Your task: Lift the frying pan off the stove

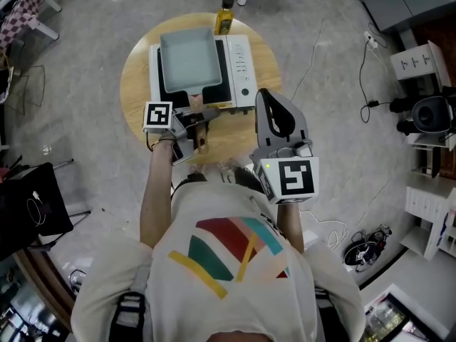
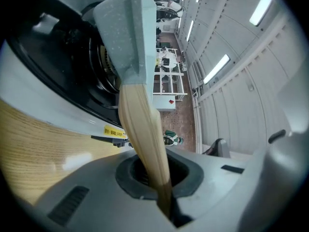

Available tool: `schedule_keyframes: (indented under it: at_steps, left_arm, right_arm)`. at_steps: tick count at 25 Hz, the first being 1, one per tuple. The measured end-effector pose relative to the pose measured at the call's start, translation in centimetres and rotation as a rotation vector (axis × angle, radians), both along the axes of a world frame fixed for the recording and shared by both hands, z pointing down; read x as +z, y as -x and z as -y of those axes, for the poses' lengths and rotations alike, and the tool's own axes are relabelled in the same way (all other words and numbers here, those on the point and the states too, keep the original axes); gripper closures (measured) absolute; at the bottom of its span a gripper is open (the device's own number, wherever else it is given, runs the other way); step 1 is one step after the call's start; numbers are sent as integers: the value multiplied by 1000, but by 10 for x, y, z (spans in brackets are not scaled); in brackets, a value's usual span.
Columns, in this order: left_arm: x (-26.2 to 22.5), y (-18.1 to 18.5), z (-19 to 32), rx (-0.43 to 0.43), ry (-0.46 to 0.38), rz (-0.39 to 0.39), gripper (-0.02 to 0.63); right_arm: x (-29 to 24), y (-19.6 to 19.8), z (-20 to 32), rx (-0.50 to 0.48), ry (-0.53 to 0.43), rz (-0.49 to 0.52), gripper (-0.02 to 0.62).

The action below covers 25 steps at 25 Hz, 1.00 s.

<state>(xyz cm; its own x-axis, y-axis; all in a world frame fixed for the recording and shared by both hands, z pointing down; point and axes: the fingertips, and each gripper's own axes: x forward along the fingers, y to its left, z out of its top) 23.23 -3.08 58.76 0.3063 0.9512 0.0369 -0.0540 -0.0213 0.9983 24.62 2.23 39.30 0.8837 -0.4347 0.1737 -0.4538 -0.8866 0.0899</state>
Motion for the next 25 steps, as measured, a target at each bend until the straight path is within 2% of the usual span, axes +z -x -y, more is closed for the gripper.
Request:
schedule_keyframes:
  at_steps: [12, 19, 25]
  left_arm:
    - [7, 1, -4, 7, -113, -110, 600]
    - [-4, 4, -2, 2, -120, -149, 600]
    - [-46, 1, 1, -4, -107, -199, 599]
  right_arm:
    - [2, 0, 2, -14, 8, -7, 601]
    - [2, -1, 2, -13, 20, -27, 601]
    - [-1, 1, 8, -22, 10, -25, 601]
